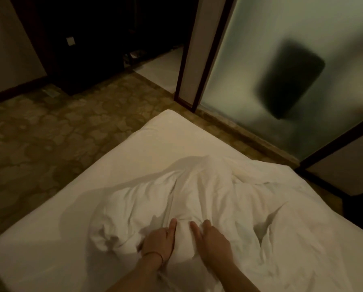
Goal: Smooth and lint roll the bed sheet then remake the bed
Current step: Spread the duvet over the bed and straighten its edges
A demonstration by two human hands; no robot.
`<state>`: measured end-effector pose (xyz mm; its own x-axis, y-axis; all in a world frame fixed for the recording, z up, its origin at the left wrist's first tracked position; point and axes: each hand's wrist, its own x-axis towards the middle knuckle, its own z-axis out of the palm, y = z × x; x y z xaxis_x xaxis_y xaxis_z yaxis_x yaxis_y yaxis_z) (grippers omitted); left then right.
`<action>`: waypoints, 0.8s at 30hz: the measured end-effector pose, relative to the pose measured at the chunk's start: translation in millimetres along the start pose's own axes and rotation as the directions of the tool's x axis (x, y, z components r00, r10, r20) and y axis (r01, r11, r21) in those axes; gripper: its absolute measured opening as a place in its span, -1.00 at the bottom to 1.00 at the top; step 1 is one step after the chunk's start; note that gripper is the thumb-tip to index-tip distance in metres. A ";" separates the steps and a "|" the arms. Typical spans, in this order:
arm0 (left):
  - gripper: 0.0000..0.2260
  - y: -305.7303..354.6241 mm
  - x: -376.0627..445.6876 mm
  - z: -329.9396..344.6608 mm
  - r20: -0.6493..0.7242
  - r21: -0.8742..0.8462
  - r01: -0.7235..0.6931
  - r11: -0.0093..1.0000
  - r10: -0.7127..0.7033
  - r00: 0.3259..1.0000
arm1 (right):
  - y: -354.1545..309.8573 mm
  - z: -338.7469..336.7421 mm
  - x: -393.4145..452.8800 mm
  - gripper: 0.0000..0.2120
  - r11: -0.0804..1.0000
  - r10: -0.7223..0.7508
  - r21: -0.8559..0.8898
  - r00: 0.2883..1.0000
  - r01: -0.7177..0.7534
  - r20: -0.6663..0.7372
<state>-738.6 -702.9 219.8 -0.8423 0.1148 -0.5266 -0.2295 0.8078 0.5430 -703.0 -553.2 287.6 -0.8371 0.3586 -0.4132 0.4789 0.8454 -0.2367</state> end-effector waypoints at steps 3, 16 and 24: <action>-0.35 -0.3 -8.7 -1.8 -0.060 -0.135 0.030 0.990 -0.039 0.997 | -1.6 -8.2 -9.8 -0.45 0.999 0.010 0.039 1.000 -0.009 -0.013; -0.38 1.2 -118.5 17.1 -0.274 -0.221 -0.151 0.964 0.087 0.958 | 58.0 -5.8 -130.1 -0.47 0.980 0.029 0.200 0.980 0.011 -0.196; -0.37 -15.5 -253.4 51.0 -0.247 -0.134 -0.234 0.963 0.196 0.949 | 127.9 14.5 -258.2 -0.50 0.978 -0.013 0.196 0.958 0.072 -0.285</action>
<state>-496.7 -715.0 311.5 -0.9646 0.1246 -0.2322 -0.0896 0.6737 0.7336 -421.9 -543.4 351.3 -0.8839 0.4457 -0.1419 0.4603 0.7748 -0.4333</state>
